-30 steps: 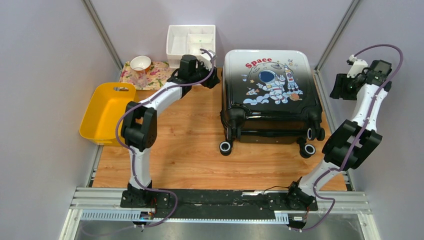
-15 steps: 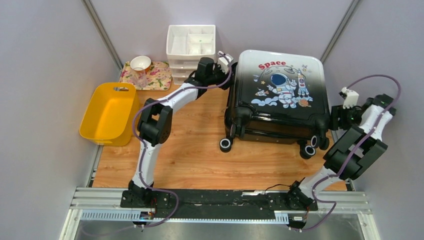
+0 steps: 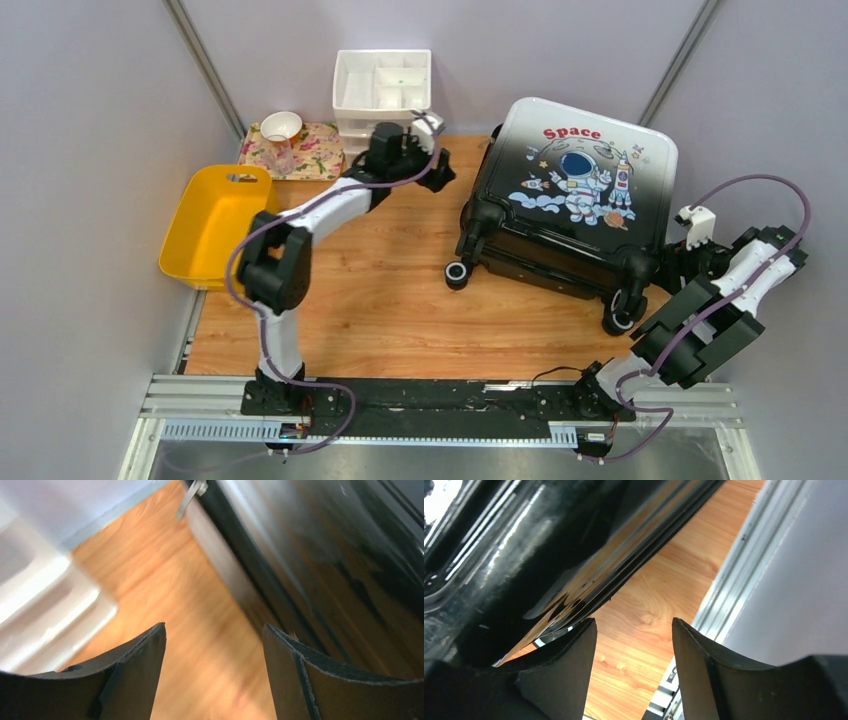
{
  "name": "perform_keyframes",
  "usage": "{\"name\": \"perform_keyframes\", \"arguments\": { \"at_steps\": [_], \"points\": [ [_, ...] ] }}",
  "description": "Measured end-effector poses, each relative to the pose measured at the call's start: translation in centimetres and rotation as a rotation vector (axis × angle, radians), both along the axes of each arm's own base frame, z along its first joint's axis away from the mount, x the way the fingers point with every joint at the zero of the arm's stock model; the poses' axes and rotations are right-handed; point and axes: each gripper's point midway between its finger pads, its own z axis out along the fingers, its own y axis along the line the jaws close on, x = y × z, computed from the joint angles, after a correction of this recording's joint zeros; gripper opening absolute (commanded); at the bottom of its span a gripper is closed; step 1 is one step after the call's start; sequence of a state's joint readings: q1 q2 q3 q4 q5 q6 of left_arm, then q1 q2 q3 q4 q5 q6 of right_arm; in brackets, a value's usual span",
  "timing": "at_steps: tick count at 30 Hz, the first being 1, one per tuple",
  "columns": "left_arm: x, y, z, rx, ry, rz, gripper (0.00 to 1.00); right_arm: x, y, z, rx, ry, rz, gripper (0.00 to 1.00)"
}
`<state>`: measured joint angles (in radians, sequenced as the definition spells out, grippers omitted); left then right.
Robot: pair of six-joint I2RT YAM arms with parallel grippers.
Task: Open, take out, and arrange the luggage
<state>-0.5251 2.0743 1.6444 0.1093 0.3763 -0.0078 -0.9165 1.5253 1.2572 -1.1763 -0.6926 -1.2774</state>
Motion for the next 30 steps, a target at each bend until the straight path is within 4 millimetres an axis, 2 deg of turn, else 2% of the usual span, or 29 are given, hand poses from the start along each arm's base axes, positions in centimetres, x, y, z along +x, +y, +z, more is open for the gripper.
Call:
{"name": "perform_keyframes", "arguments": {
  "at_steps": [4,5,7,8,9,11,15,18,20,24,26,27,30],
  "points": [
    [-4.5,8.8,3.3,-0.015,0.026,0.097,0.79,-0.4,2.7,-0.4,-0.004,-0.02,0.105,0.61],
    [-5.7,11.2,4.3,-0.021,0.018,0.137,0.79,-0.6,3.9,-0.5,-0.002,-0.02,0.144,0.61],
    [-8.4,14.2,5.8,-0.039,-0.008,0.185,0.79,-1.0,6.9,-0.6,-0.003,-0.016,0.24,0.61],
    [-9.6,14.7,6.0,-0.043,-0.01,0.188,0.78,-1.0,8.0,-0.5,-0.015,-0.022,0.277,0.61],
    [-11.1,14.9,6.2,-0.053,-0.014,0.181,0.78,-1.3,9.9,-0.5,-0.022,-0.021,0.337,0.61],
    [-13.8,15.0,5.3,-0.059,0.021,0.167,0.77,-2.2,13.9,-0.3,-0.033,-0.031,0.459,0.61],
    [-17.0,15.3,1.4,-0.052,0.162,0.168,0.75,-4.3,20.3,1.8,-0.037,-0.12,0.648,0.62],
    [-18.4,15.6,-1.5,-0.046,0.265,0.182,0.73,-6.4,24.1,4.8,-0.003,-0.224,0.724,0.61],
    [-19.4,15.6,-3.0,-0.049,0.325,0.182,0.73,-7.0,24.9,7.2,0.013,-0.273,0.696,0.59],
    [-20.0,15.1,-3.4,-0.08,0.371,0.167,0.72,-5.6,25.1,13.2,0.039,-0.357,0.614,0.6],
    [-20.1,14.7,-3.2,-0.093,0.371,0.152,0.72,-3.5,24.5,16.6,0.077,-0.399,0.535,0.6],
    [-20.2,14.5,-3.2,-0.098,0.37,0.146,0.72,-1.7,23.6,18.7,0.101,-0.428,0.472,0.6],
    [-20.4,13.9,-3.2,-0.104,0.365,0.127,0.72,4.4,20.2,22.2,0.139,-0.468,0.297,0.59]
  ]
}}
